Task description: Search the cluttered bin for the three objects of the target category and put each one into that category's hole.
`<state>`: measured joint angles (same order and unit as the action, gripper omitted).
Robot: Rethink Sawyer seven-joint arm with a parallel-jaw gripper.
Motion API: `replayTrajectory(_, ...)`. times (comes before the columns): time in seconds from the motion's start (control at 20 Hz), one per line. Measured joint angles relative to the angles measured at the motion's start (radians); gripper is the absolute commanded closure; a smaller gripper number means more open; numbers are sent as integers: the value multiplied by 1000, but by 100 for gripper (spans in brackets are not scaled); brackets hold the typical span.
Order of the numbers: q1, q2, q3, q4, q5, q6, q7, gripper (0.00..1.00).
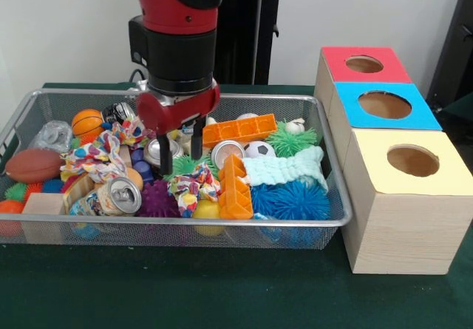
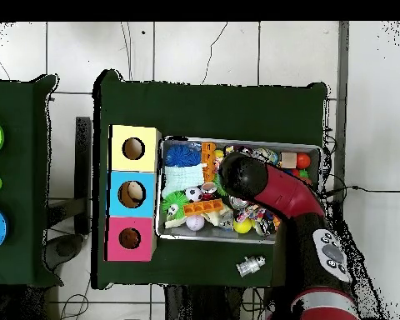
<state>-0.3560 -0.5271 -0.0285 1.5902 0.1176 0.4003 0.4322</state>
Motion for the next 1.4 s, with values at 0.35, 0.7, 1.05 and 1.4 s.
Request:
replayTrajectory(0.35, 19, 71, -57, -51, -5, 22, 0, 0)
replayTrajectory(0.7, 63, 138, -140, -101, -49, 116, 0, 0)
replayTrajectory(1.05, 99, 172, -209, -148, -106, 161, 0, 0)
replayTrajectory(1.4, 101, 180, -251, -185, -139, 161, 0, 0)
